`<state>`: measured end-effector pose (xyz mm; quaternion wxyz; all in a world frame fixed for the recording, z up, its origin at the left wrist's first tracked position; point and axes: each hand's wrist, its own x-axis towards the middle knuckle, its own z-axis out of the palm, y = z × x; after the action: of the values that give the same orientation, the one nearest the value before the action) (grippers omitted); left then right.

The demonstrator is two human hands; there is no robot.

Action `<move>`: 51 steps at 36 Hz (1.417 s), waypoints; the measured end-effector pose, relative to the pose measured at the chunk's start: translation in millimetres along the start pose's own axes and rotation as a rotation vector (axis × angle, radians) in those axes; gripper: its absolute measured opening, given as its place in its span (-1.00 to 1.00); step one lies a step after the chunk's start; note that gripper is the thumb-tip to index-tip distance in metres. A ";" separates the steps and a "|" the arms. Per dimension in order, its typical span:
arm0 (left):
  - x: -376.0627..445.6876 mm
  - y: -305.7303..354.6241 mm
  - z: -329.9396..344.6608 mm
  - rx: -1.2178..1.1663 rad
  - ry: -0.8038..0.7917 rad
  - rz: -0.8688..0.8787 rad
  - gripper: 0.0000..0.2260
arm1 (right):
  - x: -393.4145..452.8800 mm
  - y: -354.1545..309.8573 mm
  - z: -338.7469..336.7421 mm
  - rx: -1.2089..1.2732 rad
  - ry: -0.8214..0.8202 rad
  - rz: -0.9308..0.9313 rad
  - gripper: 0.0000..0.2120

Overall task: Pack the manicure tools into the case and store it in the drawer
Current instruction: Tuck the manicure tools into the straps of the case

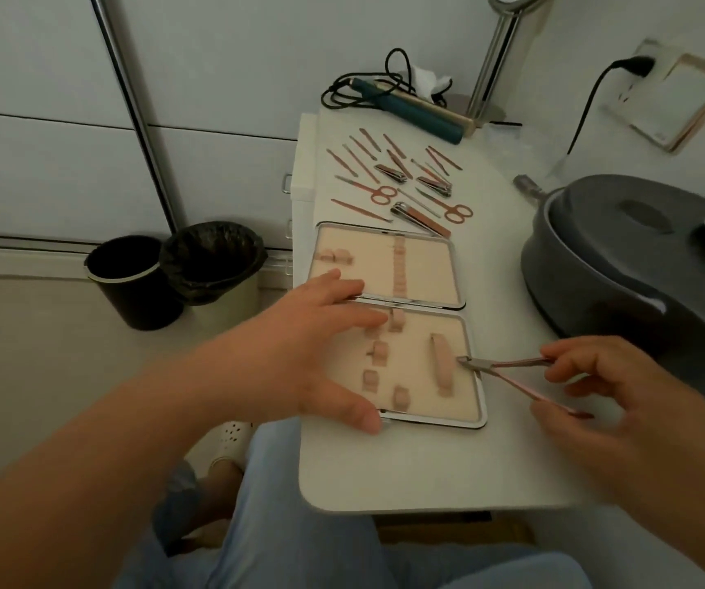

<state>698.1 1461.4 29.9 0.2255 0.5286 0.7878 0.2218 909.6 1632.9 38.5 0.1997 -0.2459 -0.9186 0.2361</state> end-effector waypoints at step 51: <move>7.1 5.8 17.2 -0.215 0.319 -0.045 -0.89 | 39.8 -16.7 8.7 -0.022 -0.255 -0.177 -0.67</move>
<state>710.1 1471.9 18.7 0.1578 0.4418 0.7970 0.3803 867.7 1639.0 50.3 0.0989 -0.1341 -0.9572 0.2365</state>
